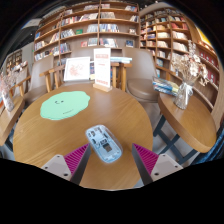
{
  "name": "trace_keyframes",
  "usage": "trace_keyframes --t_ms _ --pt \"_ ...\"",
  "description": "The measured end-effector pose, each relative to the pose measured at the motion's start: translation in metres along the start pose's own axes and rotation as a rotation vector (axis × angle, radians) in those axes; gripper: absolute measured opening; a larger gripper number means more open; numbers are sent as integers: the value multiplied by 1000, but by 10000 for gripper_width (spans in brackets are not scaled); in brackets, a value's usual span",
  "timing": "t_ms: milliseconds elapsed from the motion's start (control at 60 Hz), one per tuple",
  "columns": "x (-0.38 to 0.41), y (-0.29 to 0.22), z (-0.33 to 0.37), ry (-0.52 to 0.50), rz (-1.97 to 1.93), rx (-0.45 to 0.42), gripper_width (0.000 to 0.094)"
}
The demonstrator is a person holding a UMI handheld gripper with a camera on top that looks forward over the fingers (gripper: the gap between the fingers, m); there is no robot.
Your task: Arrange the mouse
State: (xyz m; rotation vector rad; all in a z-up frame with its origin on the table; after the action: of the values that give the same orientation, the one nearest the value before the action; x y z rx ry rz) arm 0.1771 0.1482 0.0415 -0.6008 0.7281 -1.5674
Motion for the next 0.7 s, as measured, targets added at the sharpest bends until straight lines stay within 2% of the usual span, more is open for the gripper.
trace_keyframes --t_ms 317,350,400,417,450,583,700 --pt "-11 -22 -25 36 -57 34 832" --pt "-10 -23 -26 36 -58 33 801" --pt "-8 -23 -27 32 -50 27 691" --pt "-8 -23 -28 32 -48 25 646" --pt "-7 -24 -29 34 -44 24 474" --pt "-9 -32 -25 54 -58 42 416" --pt "-2 -73 -7 67 -54 -41 402"
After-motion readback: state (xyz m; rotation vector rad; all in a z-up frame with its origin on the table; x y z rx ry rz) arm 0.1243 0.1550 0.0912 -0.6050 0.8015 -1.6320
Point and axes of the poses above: the point between the fingertips, and its own axes, seen from behind it with the camera up: x to the left, y down, z backward, against the way the camera looks, the point moved 9 cm from there along z, backward, against the way the camera looks, and after that the axes turned 2 degrees about x, right-handed, at the moved point
